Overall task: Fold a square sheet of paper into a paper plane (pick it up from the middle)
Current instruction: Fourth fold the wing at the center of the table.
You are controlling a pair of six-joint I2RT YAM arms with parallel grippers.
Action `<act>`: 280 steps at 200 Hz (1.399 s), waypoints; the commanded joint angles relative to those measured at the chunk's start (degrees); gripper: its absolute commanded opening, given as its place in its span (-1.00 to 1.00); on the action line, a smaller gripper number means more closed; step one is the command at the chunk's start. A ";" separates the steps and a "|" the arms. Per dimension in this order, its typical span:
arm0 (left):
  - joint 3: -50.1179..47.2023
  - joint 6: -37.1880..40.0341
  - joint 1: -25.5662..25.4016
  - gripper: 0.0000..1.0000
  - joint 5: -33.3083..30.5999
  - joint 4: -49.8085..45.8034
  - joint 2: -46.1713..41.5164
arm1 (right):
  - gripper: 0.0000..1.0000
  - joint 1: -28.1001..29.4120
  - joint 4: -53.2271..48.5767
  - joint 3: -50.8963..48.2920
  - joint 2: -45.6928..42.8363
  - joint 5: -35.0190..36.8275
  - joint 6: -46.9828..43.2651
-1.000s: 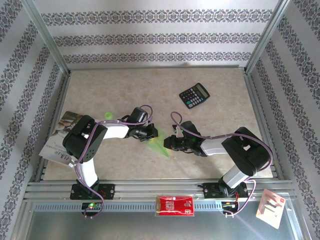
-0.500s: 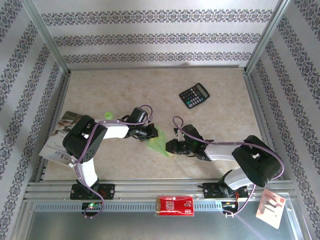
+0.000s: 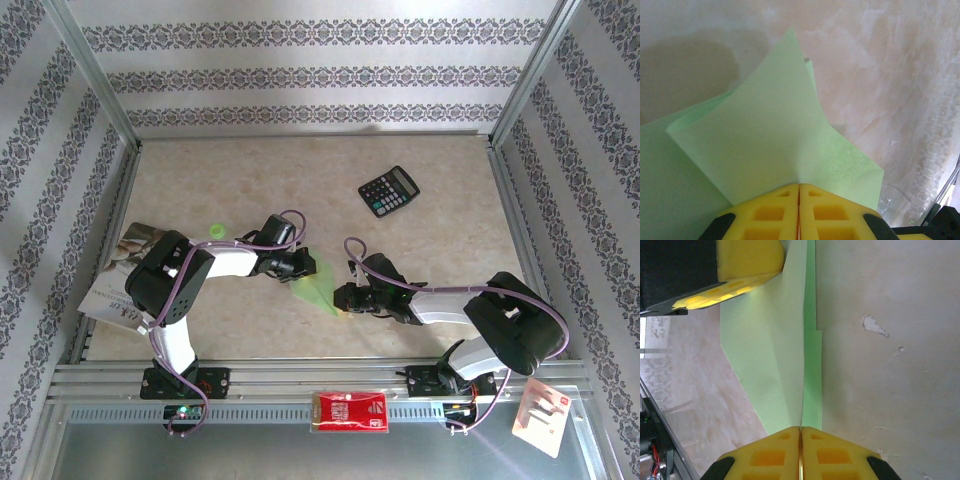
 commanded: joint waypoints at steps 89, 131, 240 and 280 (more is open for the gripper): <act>-0.41 -0.29 0.83 -0.57 1.50 -3.33 -5.33 | -1.00 1.57 -0.52 -0.60 -1.57 1.36 -2.23; -2.29 -1.32 0.86 -0.52 2.06 -2.24 -8.07 | -1.00 2.34 -0.42 -0.73 -1.57 2.67 -2.08; -5.63 -2.95 3.21 -0.44 5.42 7.07 -8.92 | -1.00 3.33 0.03 -0.07 0.01 3.31 -1.98; -5.10 -3.71 3.20 -0.32 7.47 11.39 -8.49 | -1.00 3.65 0.59 0.02 1.14 3.06 -1.63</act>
